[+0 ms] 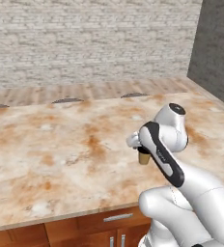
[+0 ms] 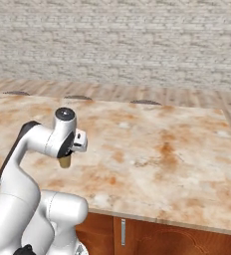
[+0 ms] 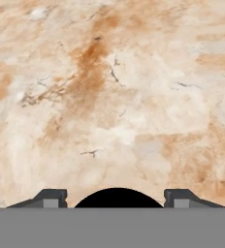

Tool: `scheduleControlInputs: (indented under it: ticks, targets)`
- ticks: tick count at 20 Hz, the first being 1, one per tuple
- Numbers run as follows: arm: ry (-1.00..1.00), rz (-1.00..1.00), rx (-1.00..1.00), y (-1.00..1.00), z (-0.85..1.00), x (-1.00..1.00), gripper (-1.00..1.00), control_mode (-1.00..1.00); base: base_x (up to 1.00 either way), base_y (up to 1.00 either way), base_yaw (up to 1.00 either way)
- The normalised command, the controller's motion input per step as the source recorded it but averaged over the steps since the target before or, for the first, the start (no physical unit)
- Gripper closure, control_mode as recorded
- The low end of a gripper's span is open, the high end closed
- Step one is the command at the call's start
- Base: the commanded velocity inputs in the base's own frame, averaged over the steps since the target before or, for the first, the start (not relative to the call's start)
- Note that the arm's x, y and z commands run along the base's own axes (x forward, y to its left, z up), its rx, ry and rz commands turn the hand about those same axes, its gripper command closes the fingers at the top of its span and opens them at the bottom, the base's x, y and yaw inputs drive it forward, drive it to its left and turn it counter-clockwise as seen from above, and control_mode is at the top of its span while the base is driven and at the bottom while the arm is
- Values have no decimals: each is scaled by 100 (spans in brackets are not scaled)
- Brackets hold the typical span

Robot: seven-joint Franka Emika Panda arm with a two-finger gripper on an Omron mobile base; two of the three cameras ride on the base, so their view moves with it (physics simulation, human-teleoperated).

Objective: Move the drinks to the dining counter.

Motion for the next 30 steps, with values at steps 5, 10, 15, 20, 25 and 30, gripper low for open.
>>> scheduleControlInputs:
  ticks: [5,10,15,20,25,30]
  targets:
    - [0,0,0,1,-26,29,100,-100,0,0,0]
    - [0,0,0,2,-35,29,100,-100,0,0,0]
    - [0,0,0,0,-34,15,100,-100,0,0,0]
    - [0,0,0,0,-32,12,100,-100,0,0,0]
    - [0,0,0,0,-22,25,100,-100,0,0,0]
    - [0,0,0,-6,-22,14,100,-100,0,0,0]
